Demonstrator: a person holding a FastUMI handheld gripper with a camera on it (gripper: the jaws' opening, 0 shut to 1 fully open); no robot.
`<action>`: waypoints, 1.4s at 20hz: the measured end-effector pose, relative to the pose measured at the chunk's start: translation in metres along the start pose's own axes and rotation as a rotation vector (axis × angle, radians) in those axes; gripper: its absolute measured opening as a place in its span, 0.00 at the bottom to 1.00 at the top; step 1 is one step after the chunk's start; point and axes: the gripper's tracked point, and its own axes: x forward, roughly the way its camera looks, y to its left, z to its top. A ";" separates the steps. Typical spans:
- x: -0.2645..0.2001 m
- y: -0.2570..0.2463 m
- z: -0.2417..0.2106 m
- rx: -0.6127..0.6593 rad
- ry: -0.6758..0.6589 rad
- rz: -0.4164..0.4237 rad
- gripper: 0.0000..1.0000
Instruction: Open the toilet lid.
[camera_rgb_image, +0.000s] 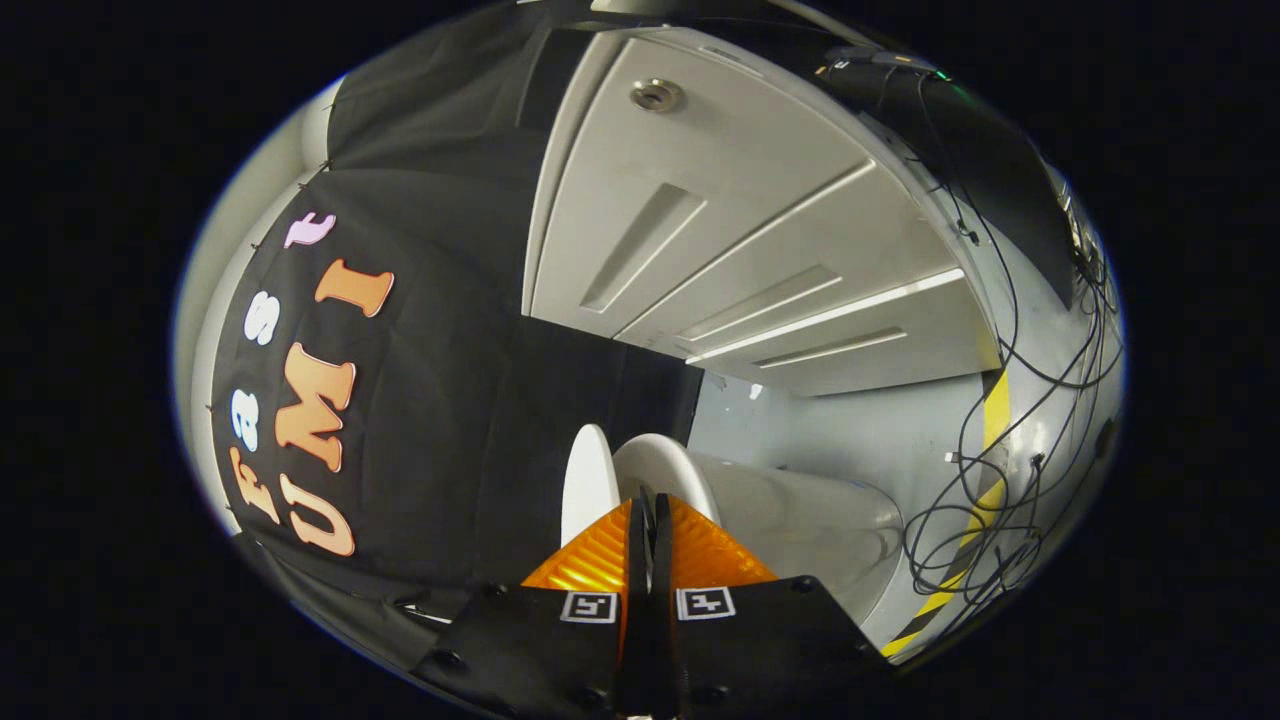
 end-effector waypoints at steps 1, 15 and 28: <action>-0.002 0.005 0.000 -0.010 -0.001 0.000 0.08; -0.032 0.095 -0.024 -0.183 -0.086 0.034 0.08; -0.056 0.163 -0.083 -0.397 -0.107 0.080 0.08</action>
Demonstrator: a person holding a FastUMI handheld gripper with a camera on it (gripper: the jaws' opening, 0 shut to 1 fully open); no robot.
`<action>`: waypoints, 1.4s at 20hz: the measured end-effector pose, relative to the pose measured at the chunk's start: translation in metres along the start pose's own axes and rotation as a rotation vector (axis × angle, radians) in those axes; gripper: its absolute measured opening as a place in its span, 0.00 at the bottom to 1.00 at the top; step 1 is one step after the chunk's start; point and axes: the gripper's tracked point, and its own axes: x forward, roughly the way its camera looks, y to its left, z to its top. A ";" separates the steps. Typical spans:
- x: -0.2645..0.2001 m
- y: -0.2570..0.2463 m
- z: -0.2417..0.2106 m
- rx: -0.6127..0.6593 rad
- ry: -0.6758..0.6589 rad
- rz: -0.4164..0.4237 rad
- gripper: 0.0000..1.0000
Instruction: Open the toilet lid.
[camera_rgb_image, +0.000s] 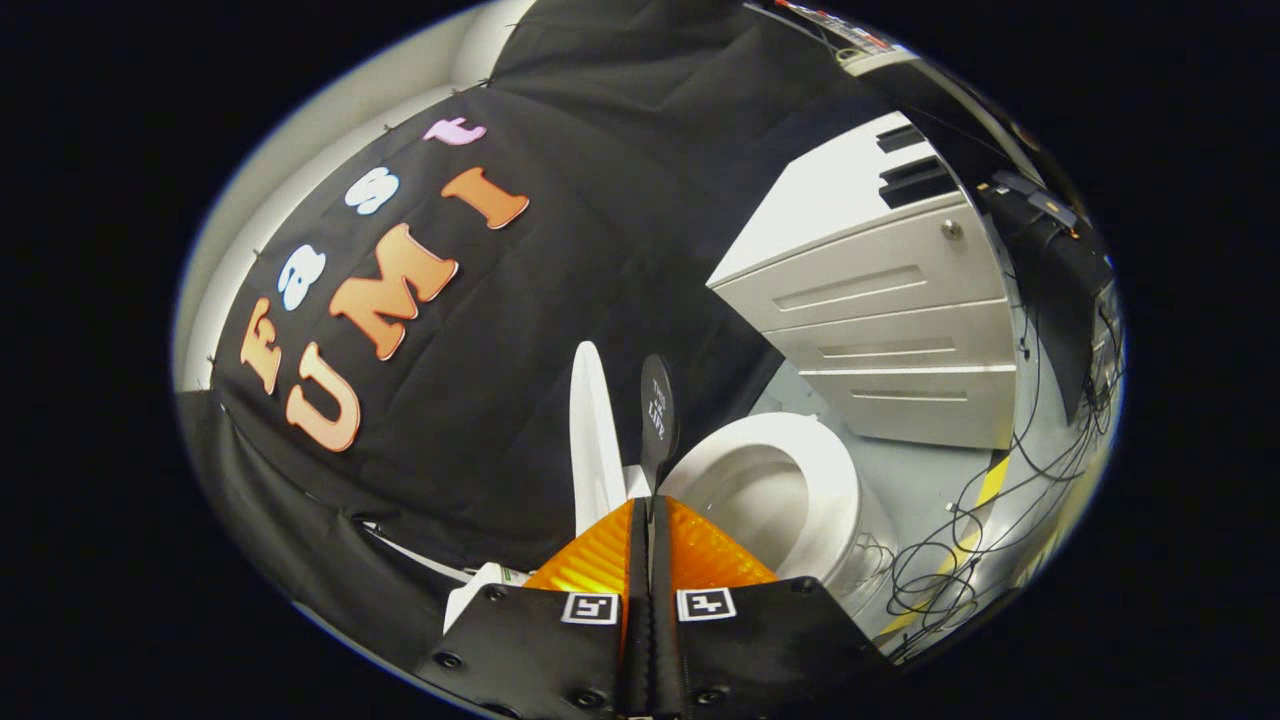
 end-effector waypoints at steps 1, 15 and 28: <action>-0.001 0.006 0.000 -0.010 -0.004 0.016 0.08; -0.022 0.075 -0.013 -0.097 0.000 0.127 0.08; -0.041 0.171 -0.042 -0.383 -0.085 0.187 0.08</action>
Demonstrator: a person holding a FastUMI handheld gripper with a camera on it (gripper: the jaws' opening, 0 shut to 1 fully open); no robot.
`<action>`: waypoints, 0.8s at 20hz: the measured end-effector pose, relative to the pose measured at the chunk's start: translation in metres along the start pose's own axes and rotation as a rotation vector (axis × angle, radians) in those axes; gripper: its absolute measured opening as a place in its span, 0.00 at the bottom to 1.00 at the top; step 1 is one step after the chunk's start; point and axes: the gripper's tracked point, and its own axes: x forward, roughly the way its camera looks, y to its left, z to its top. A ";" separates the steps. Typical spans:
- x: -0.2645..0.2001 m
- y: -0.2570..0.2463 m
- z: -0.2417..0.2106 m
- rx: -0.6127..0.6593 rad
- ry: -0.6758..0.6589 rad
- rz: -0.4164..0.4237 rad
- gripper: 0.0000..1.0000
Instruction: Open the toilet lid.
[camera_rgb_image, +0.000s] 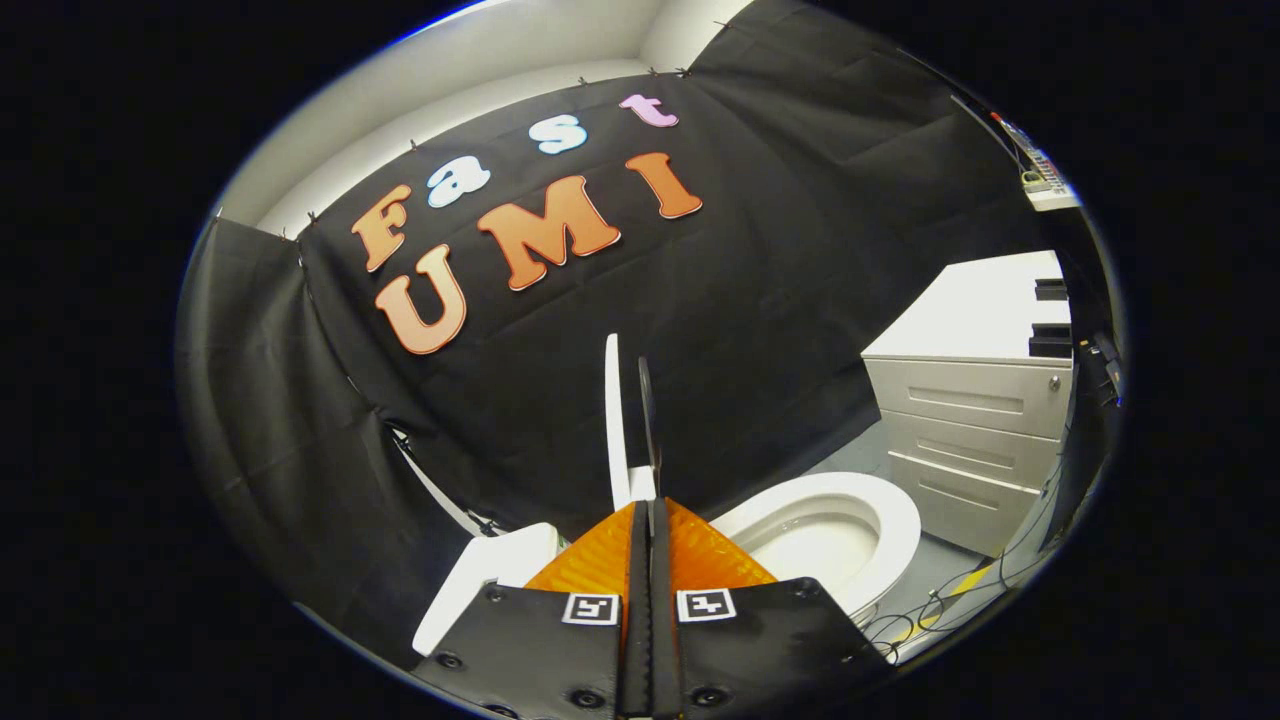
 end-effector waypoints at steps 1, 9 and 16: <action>-0.001 0.010 -0.001 -0.006 0.000 0.015 0.08; -0.006 0.074 -0.019 -0.079 0.011 0.097 0.08; -0.015 0.139 -0.047 -0.216 0.043 0.165 0.08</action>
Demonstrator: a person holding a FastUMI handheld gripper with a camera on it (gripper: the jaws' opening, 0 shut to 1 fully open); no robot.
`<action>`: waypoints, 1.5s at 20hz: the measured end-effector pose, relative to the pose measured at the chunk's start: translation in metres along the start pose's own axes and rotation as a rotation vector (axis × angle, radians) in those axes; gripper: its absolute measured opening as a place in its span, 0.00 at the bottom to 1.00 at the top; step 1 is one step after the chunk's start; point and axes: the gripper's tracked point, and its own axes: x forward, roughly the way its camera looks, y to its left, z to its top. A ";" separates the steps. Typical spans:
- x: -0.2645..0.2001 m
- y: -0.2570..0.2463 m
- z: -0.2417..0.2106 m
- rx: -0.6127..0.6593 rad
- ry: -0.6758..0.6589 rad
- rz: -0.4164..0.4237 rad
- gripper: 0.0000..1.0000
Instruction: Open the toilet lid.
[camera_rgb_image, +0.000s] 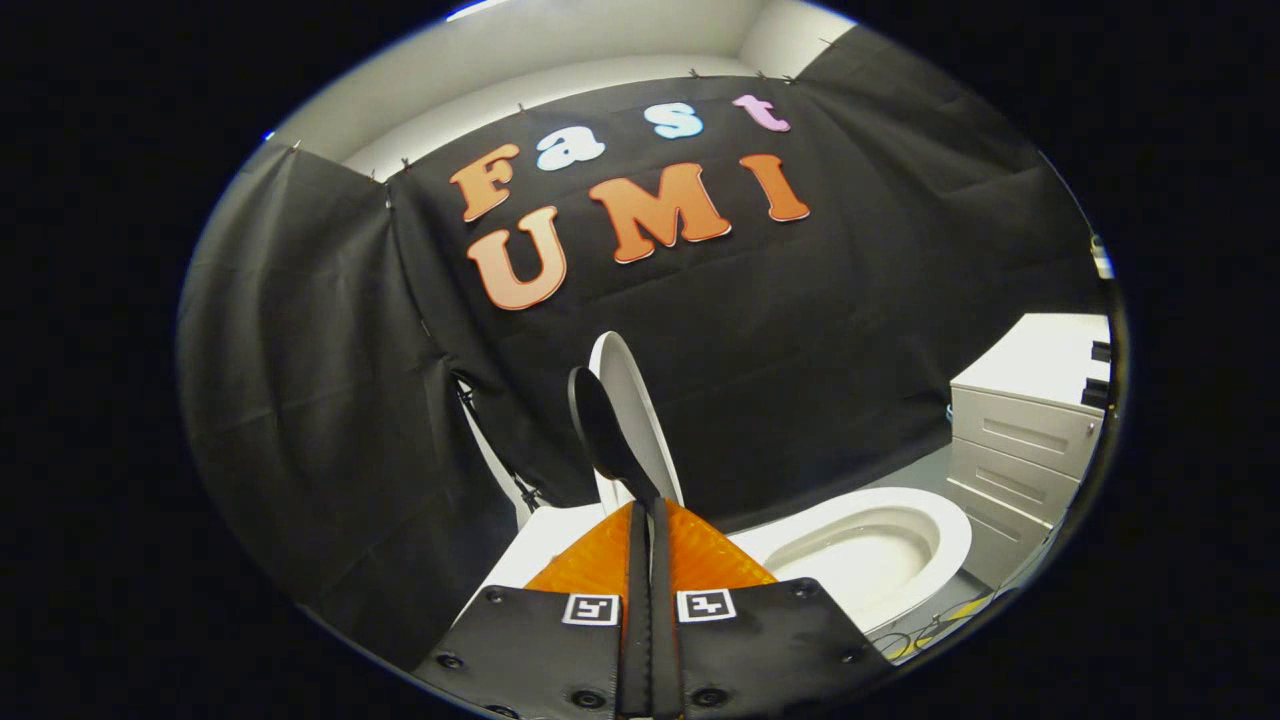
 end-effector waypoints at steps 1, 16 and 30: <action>0.001 0.008 -0.002 -0.024 0.003 0.002 0.08; 0.005 0.098 -0.044 -0.222 0.102 0.094 0.08; -0.042 0.032 0.024 -0.290 0.079 0.049 0.83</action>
